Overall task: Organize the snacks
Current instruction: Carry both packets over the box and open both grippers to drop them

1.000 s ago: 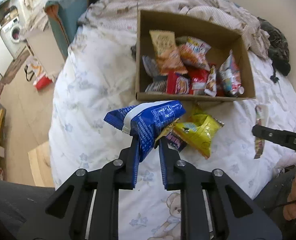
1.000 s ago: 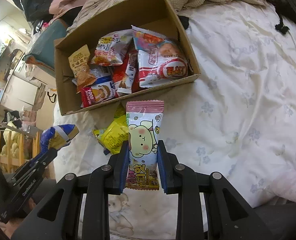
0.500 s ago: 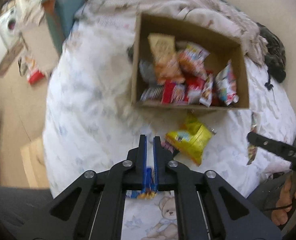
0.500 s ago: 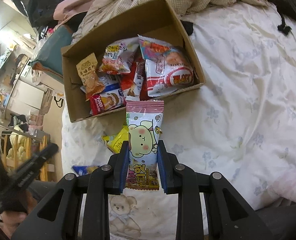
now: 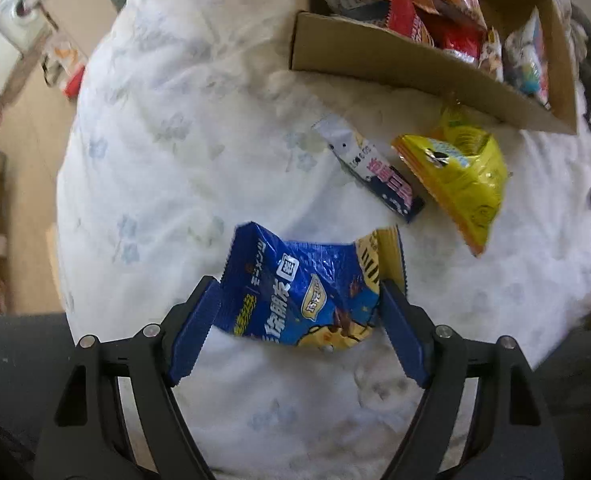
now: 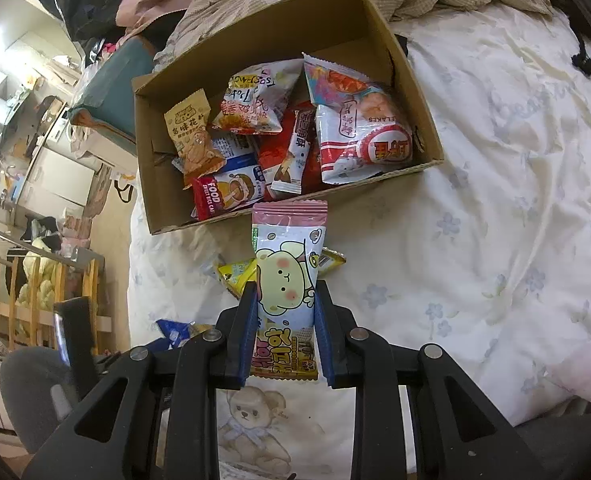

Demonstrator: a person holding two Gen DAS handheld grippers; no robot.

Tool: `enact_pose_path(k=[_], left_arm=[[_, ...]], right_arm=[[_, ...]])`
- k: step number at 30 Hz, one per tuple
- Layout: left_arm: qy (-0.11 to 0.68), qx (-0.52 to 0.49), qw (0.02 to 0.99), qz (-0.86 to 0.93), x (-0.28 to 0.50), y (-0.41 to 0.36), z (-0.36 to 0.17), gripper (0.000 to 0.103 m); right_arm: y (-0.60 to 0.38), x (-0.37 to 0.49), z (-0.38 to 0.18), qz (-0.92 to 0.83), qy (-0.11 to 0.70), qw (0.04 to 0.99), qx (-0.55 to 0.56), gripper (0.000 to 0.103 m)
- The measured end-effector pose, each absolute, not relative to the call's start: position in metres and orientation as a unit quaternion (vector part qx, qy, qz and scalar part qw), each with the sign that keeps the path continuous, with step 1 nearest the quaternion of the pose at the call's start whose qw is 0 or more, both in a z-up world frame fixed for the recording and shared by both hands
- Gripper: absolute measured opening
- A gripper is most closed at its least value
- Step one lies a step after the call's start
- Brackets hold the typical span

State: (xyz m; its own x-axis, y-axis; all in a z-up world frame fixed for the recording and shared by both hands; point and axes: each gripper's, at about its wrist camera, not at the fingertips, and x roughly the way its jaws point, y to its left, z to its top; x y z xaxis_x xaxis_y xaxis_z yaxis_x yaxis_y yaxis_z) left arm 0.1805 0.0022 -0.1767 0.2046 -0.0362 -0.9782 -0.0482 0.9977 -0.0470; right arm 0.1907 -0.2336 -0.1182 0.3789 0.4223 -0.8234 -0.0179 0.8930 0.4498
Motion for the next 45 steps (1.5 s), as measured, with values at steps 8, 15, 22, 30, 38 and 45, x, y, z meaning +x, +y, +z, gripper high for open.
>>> enact_pose_path(k=[8, 15, 22, 30, 38, 45], left_arm=[[0.618, 0.001, 0.786, -0.016, 0.175, -0.02, -0.18, 0.051], [0.58, -0.03, 0.812, -0.049, 0.171, -0.018, -0.136, 0.038], [0.523, -0.063, 0.848, -0.061, 0.182, -0.005, -0.07, 0.038], [0.48, -0.073, 0.872, -0.062, 0.232, 0.014, -0.024, 0.039], [0.482, -0.05, 0.872, -0.078, 0.276, -0.003, -0.033, 0.039], [0.492, -0.043, 0.866, -0.082, 0.294, -0.008, -0.059, 0.039]], right_arm=[[-0.241, 0.19, -0.121, 0.125, 0.542, 0.808, 0.193, 0.028], [-0.241, 0.189, -0.119, 0.129, 0.539, 0.81, 0.193, 0.028], [-0.254, 0.188, -0.107, 0.132, 0.518, 0.816, 0.222, 0.028], [-0.286, 0.217, -0.066, 0.126, 0.452, 0.852, 0.234, 0.028], [-0.291, 0.273, -0.058, 0.112, 0.442, 0.862, 0.222, 0.028], [-0.267, 0.32, -0.076, 0.131, 0.469, 0.85, 0.202, 0.028]])
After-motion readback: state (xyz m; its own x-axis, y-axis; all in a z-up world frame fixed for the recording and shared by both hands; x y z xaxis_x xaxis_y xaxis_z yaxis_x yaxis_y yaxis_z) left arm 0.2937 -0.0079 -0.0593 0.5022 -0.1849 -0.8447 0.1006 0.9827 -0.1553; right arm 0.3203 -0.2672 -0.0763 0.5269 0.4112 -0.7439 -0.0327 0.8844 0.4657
